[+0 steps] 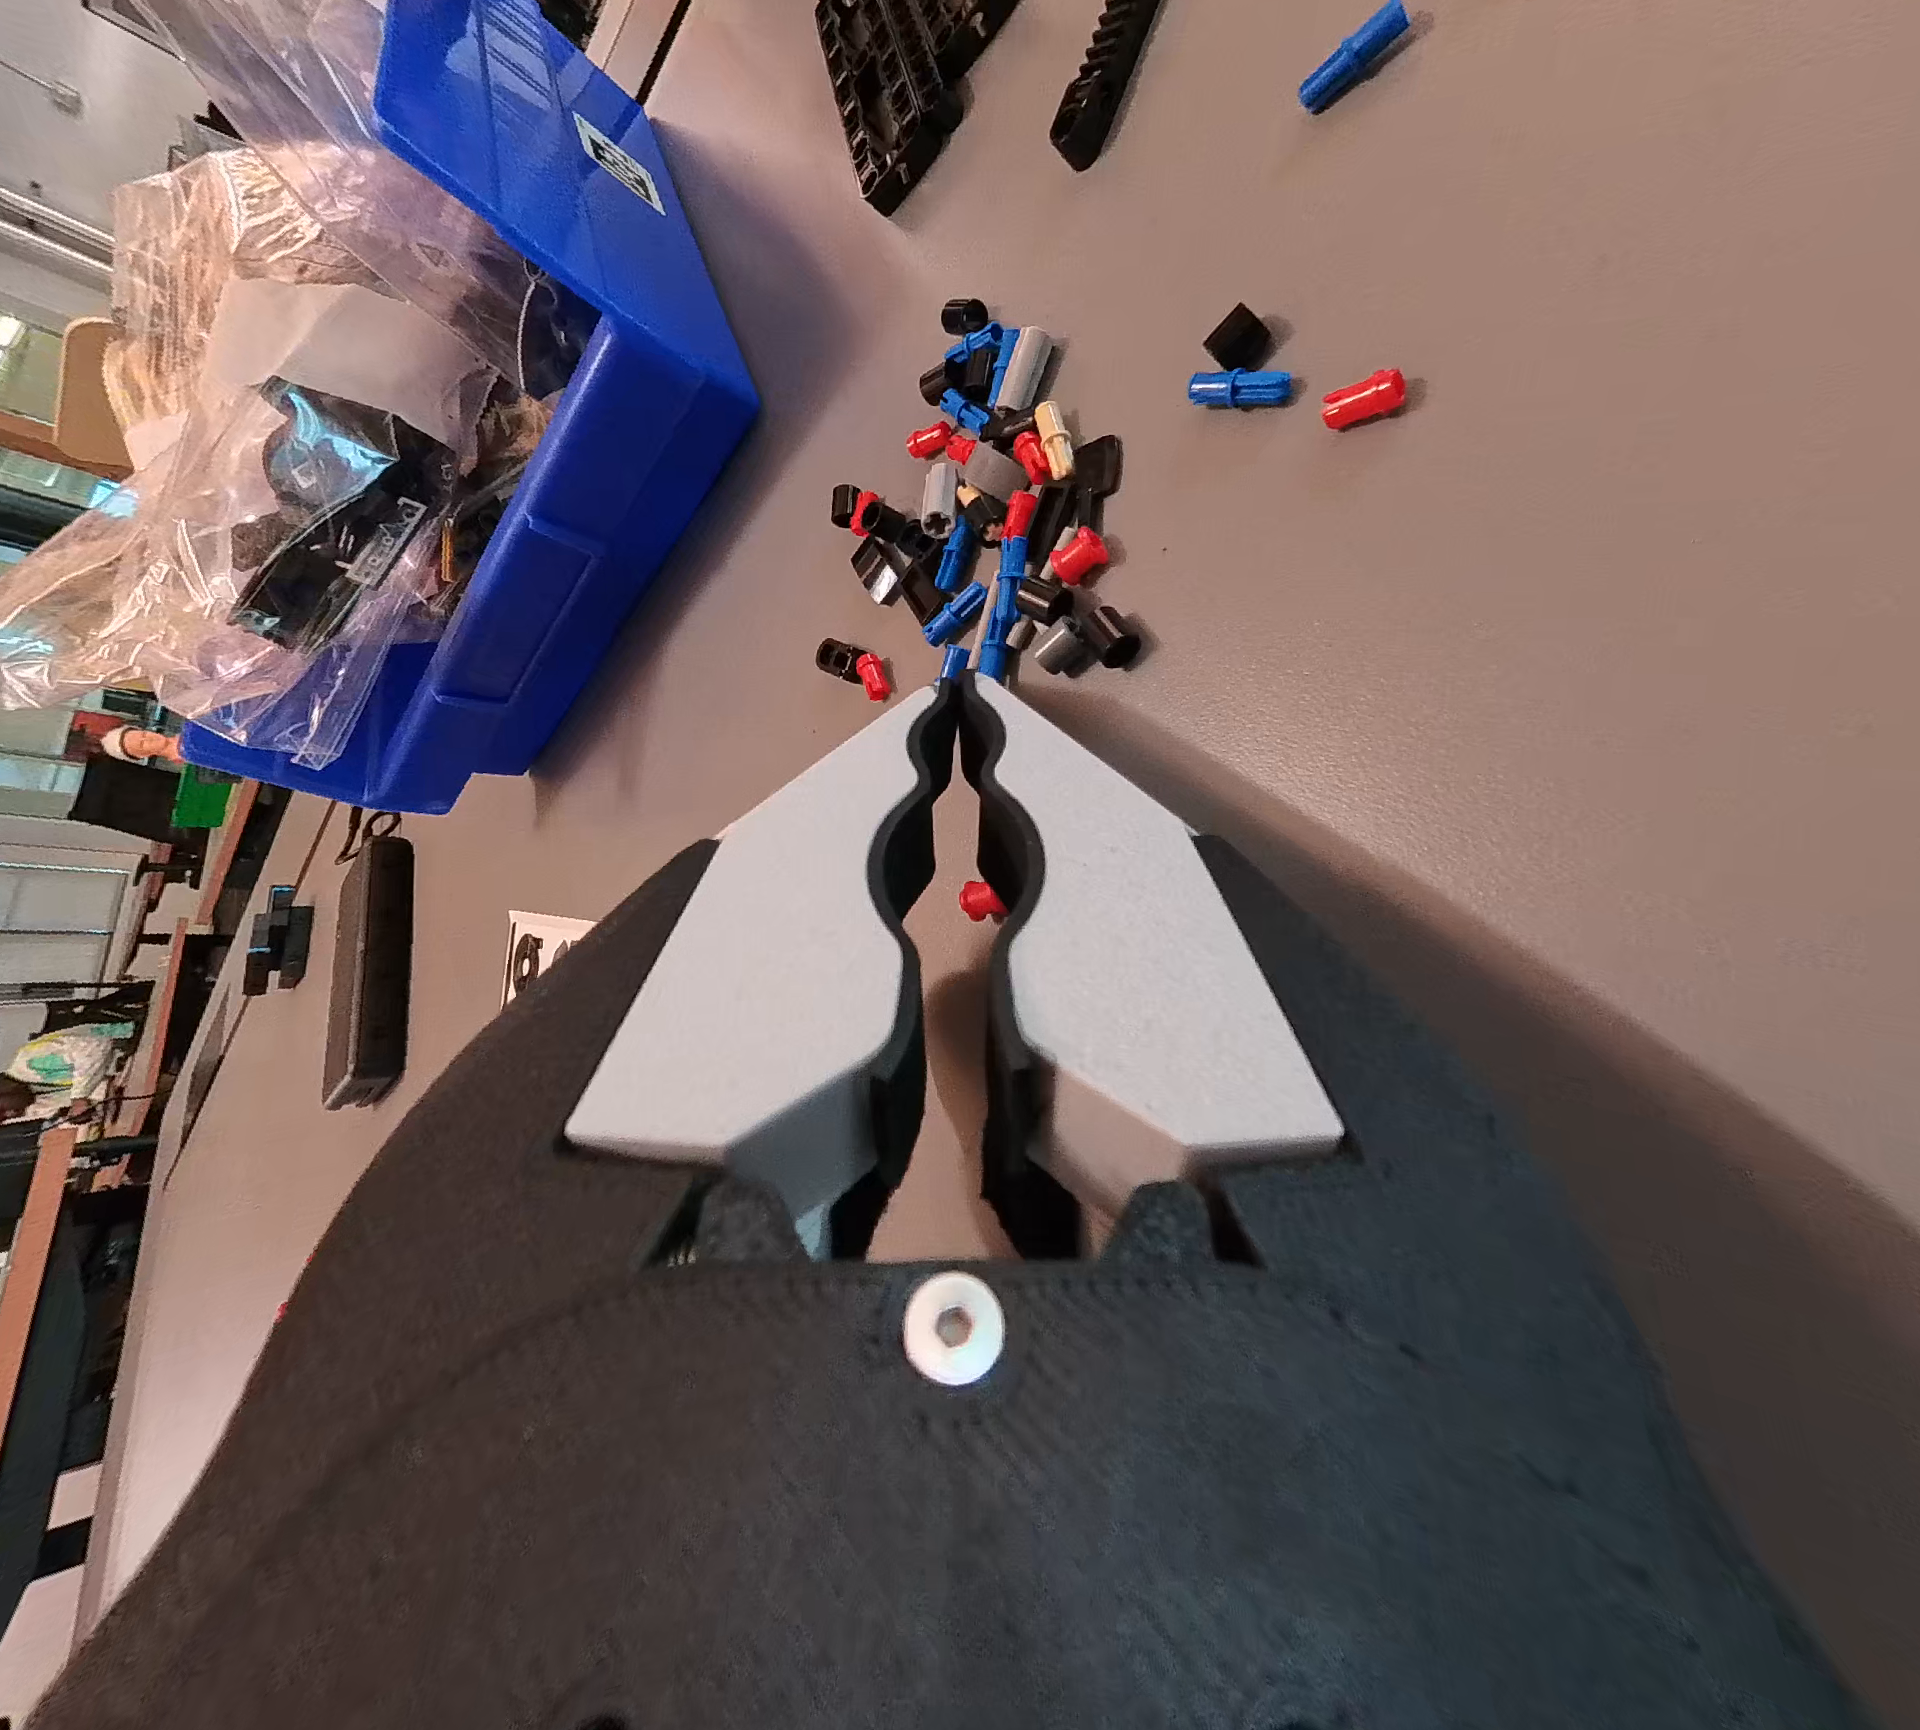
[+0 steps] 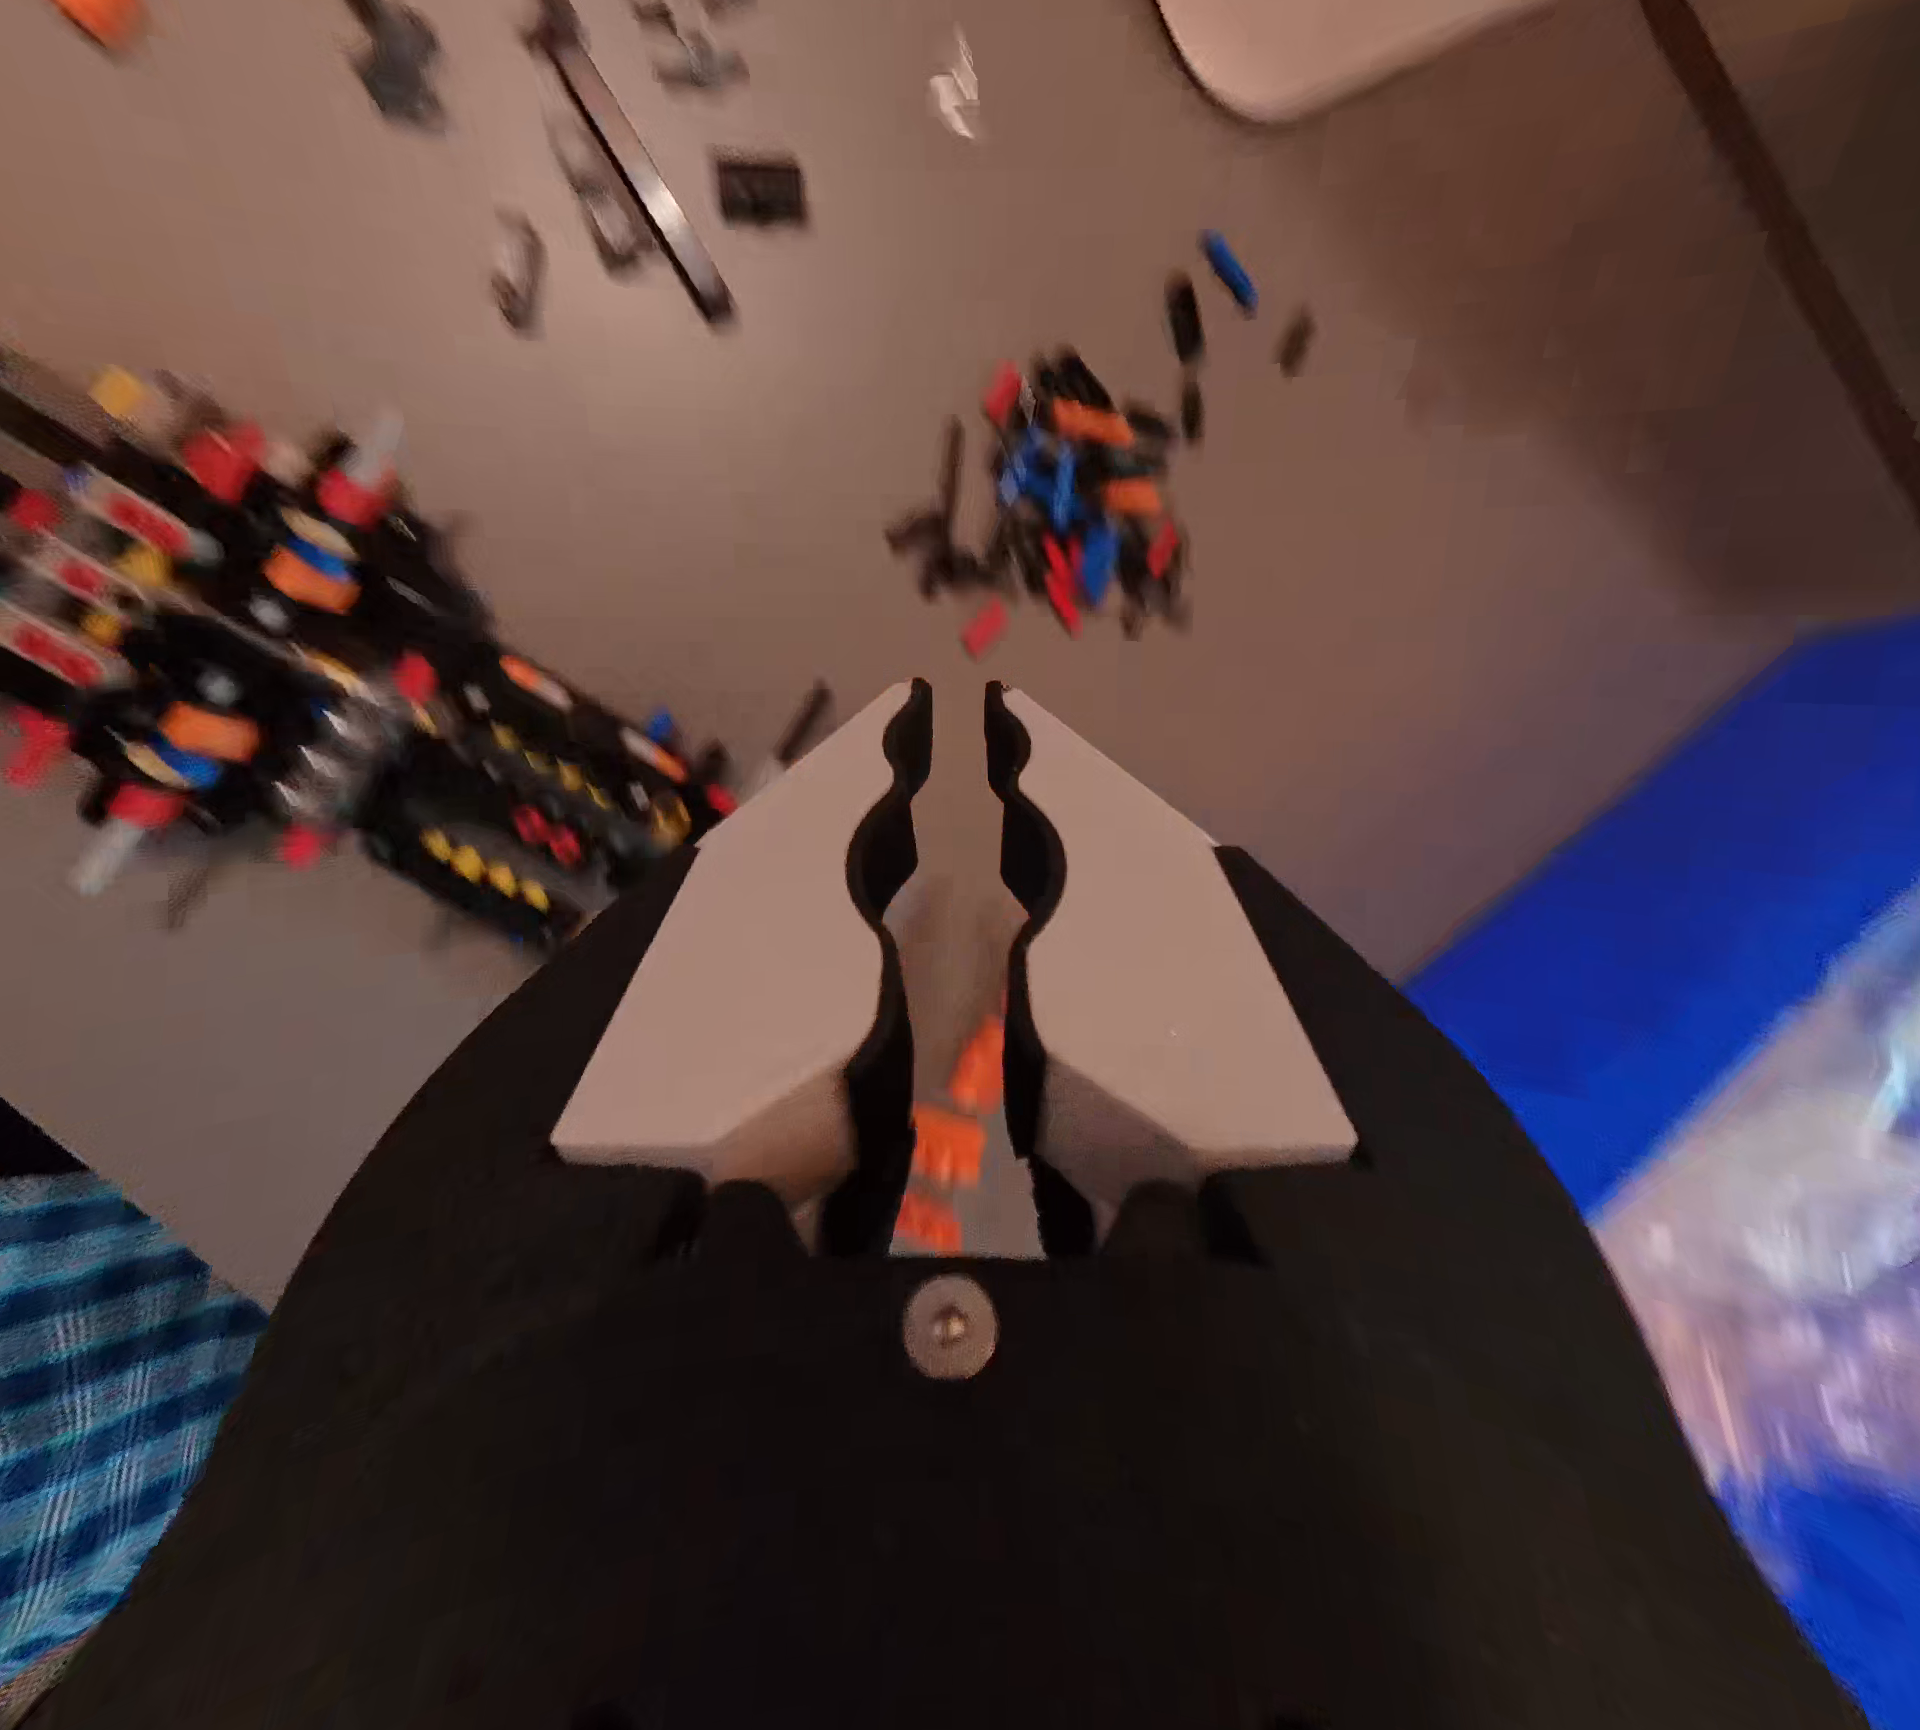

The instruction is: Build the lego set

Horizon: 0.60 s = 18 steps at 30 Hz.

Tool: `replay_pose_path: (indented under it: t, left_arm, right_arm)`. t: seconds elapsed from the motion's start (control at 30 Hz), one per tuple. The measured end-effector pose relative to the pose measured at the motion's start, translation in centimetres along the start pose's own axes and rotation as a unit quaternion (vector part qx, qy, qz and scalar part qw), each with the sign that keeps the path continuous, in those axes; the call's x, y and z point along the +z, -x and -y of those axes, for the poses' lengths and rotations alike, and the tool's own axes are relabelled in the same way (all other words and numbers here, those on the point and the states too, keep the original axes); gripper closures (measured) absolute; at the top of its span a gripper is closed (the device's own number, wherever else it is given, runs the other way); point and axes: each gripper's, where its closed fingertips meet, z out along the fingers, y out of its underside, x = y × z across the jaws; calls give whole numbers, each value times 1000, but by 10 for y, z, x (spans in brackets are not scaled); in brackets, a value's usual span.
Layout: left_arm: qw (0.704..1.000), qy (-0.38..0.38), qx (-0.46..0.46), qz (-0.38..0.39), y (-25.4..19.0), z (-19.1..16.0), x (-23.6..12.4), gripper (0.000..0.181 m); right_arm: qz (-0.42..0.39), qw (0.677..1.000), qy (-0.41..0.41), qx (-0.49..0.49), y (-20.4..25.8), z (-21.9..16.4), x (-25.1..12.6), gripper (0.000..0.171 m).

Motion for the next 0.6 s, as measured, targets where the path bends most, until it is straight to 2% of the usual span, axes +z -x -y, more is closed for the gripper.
replay_pose_path:
  t: [0.03,0.2,0.33,0.47,0.6]
  left_arm:
    - [1000,0,1,1,0,0,0,181]
    - [1000,0,0,2,1,0,1,181]
    - [1000,0,-1,1,1,0,1,181]
    - [1000,-1,-2,0,1,0,0,181]
    - [1000,-2,-4,-1,0,-2,2,181]
  right_arm:
    - [19,1000,-15,-13,8,20,9,164]
    - [99,990,-44,-91,51,101,65,159]
    - [143,976,-47,-157,78,136,105,158]
    - [171,959,-50,-221,87,151,133,162]
    - [174,957,-21,-232,78,142,153,167]
